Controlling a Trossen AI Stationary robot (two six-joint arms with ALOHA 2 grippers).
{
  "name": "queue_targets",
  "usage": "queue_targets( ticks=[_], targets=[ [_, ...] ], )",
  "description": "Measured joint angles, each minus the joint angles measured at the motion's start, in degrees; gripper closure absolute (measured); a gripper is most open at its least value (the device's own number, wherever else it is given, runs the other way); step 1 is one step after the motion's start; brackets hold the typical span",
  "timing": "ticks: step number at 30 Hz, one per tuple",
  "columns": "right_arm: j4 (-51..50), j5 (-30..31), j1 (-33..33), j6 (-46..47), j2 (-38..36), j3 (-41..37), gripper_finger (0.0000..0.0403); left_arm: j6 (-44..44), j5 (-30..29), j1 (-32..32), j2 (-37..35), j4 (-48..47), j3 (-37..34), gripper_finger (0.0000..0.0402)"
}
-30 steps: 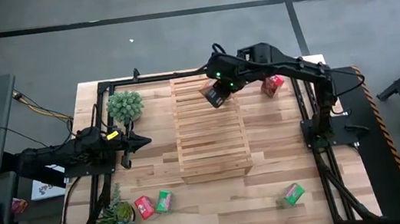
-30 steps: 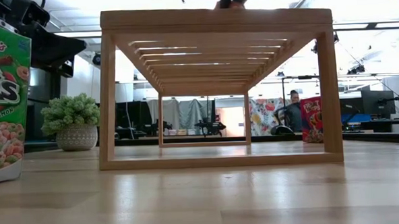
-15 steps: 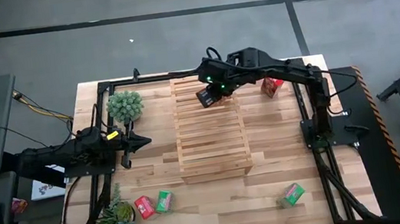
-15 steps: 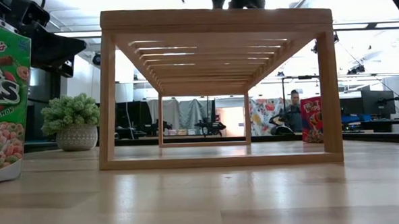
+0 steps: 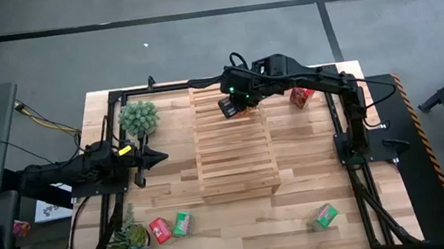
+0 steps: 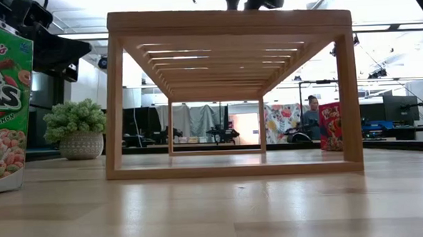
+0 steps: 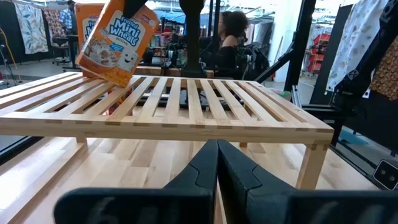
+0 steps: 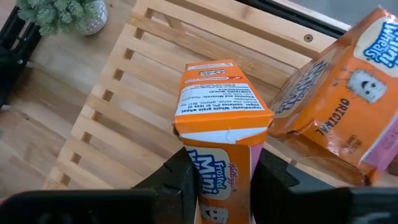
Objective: Stack cereal on shelf
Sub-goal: Put the orange cereal box aligned with the other orange cereal box on the shelf
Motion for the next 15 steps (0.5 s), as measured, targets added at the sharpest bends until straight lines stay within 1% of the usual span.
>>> queue_targets(
  ticks=[15],
  targets=[
    [0.0,2.4,-0.1,0.1,0.1,0.0,0.0301,0.0,0.0,0.0,0.0,0.0,0.0,0.0401]
  ],
)
